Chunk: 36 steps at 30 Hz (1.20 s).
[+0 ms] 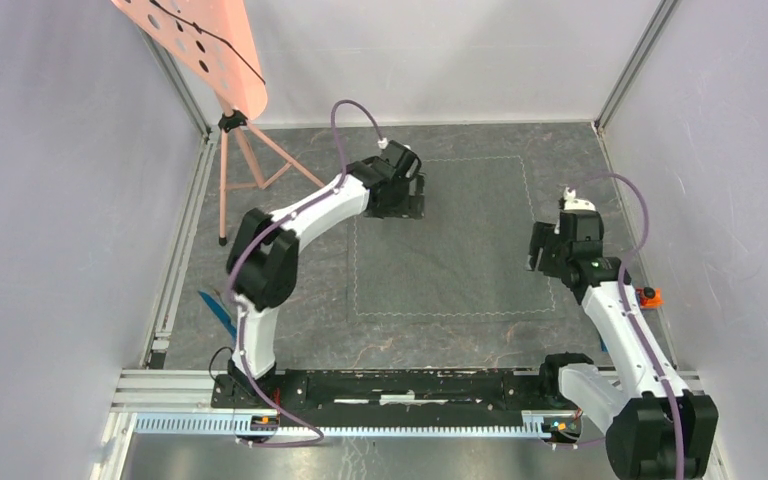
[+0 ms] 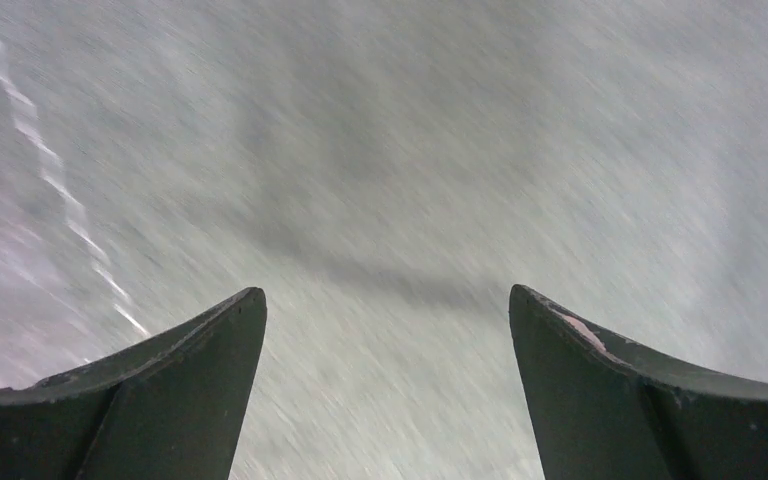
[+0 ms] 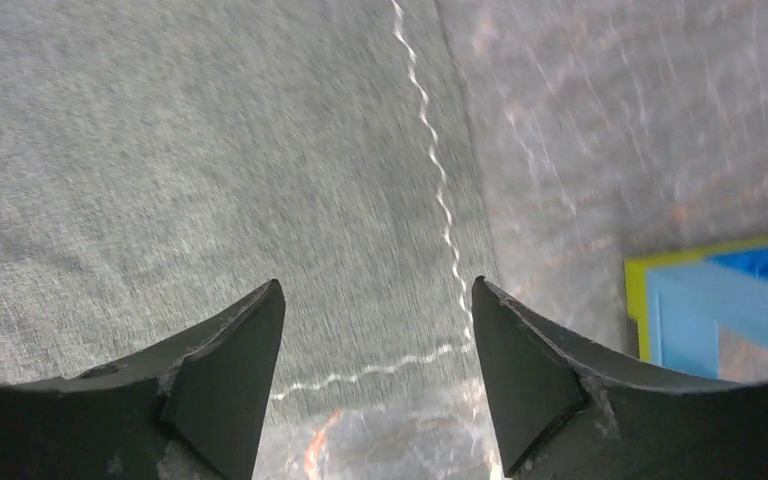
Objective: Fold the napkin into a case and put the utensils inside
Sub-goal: Pick up the flattened napkin from the center of the board.
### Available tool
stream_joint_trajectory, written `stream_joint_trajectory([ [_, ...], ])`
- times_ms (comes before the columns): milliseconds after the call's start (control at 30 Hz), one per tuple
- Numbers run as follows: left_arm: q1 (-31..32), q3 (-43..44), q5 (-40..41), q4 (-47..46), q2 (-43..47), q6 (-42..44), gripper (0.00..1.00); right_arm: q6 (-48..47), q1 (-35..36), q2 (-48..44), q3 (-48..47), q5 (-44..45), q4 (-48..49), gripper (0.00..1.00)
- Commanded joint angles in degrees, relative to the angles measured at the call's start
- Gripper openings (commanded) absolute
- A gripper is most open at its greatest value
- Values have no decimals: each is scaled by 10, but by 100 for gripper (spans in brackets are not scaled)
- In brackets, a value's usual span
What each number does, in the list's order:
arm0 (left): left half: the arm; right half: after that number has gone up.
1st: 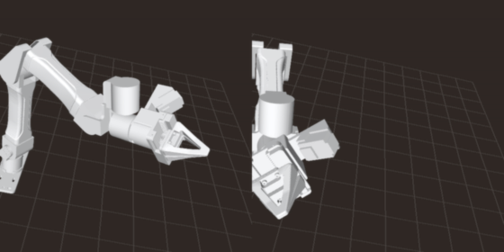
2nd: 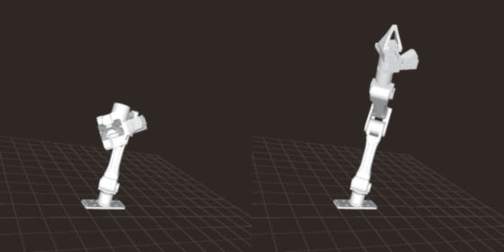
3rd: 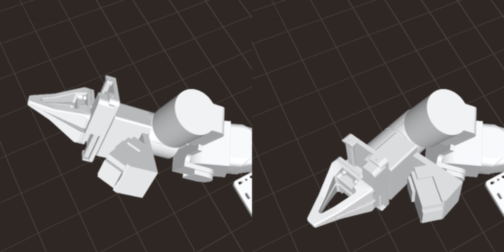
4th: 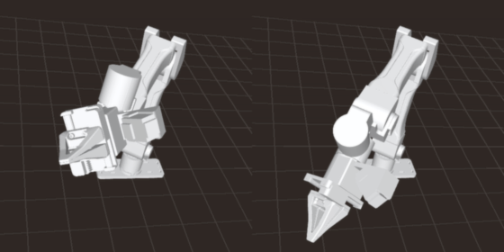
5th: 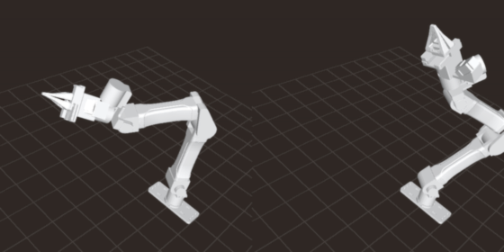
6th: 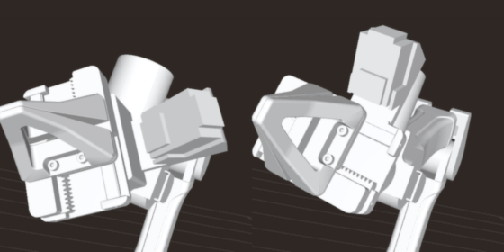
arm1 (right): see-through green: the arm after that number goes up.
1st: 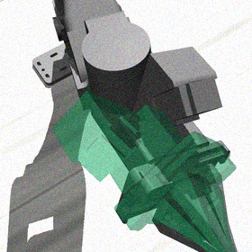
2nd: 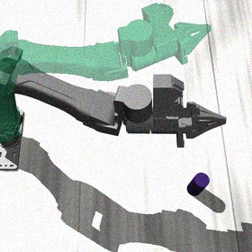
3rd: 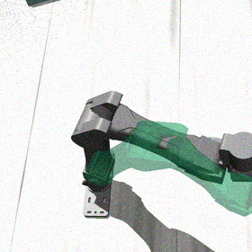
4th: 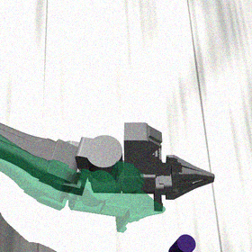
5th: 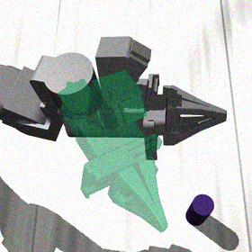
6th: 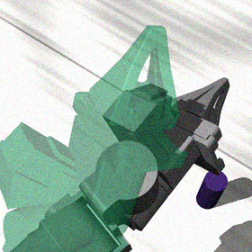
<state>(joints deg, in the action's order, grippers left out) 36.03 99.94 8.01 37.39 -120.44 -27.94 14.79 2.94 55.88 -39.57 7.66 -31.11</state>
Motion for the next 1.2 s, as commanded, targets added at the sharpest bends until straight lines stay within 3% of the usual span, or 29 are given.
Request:
stream_joint_trajectory([
  [0, 94, -125, -119, -62, 166, -65, 96, 61, -26, -25, 11, 12, -114, 71],
  [100, 133, -213, -153, -96, 252, -77, 96, 63, -60, -22, 27, -8, -137, 59],
  [300, 146, -364, -201, -143, 422, -71, 96, 61, -74, 23, 21, -20, -153, 59],
  [467, 146, -401, -204, -107, 501, -22, 96, 64, -77, 66, 34, -23, -144, 59],
  [767, 146, -416, -221, -104, 536, -1, 96, 78, -85, 85, 54, 13, -135, 58],
  [1167, 145, -422, -237, -108, 526, 1, 96, 56, -126, 110, 70, -2, -92, 56],
])
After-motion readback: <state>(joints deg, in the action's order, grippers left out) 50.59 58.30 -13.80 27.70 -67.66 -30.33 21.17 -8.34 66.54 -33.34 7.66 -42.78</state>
